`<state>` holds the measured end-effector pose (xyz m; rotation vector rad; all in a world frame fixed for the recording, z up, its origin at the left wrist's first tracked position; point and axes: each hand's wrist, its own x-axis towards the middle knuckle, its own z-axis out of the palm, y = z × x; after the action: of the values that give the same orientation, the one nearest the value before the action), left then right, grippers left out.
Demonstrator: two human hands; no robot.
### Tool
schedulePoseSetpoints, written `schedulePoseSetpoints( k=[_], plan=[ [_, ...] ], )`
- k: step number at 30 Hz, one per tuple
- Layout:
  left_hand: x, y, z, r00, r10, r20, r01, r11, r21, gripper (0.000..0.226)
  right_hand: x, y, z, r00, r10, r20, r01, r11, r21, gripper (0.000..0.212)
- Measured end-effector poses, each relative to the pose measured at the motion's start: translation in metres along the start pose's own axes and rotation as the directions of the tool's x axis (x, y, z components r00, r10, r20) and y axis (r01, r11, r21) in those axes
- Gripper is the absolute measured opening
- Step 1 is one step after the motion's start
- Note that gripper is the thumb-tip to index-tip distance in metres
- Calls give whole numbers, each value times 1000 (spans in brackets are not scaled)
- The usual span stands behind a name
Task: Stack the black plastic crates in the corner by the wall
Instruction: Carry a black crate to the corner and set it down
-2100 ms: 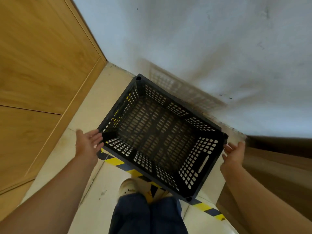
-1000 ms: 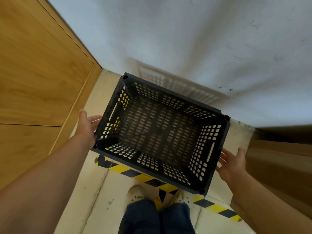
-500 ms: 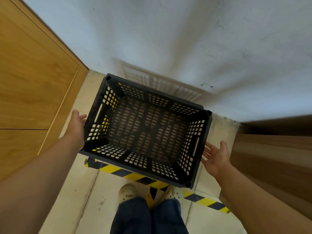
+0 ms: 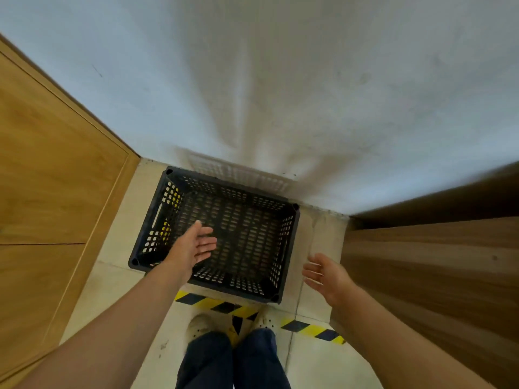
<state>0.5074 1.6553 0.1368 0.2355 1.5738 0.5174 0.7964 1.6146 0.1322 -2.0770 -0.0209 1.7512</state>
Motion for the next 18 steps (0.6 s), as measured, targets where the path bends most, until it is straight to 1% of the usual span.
schedulePoseSetpoints(
  k=[3,5,9,12,15,18],
  plan=[
    [-44,13,23,999,-30,27,25,989,148,40,-41,-9,-16,1000,-26,-17,26,1000,5,24],
    [-71,22,35,998,-29,49,19,979,204,37,-67,-11,-25,999,-41,-21,42,999,26,24],
    [-114,34,45,999,-11,51,-1,973,232,34,-115,-4,-37,995,-73,-61,76,996,44,22],
    [-144,33,41,999,-11,51,-2,969,247,33,-149,14,-41,994,-63,-92,71,994,83,22],
    [-175,27,30,996,10,92,-35,960,277,30,-184,36,-42,989,-66,-129,83,988,133,24],
    [-206,23,15,991,28,130,-68,947,314,28,-224,58,-38,980,-101,-169,126,982,143,25]
  ],
)
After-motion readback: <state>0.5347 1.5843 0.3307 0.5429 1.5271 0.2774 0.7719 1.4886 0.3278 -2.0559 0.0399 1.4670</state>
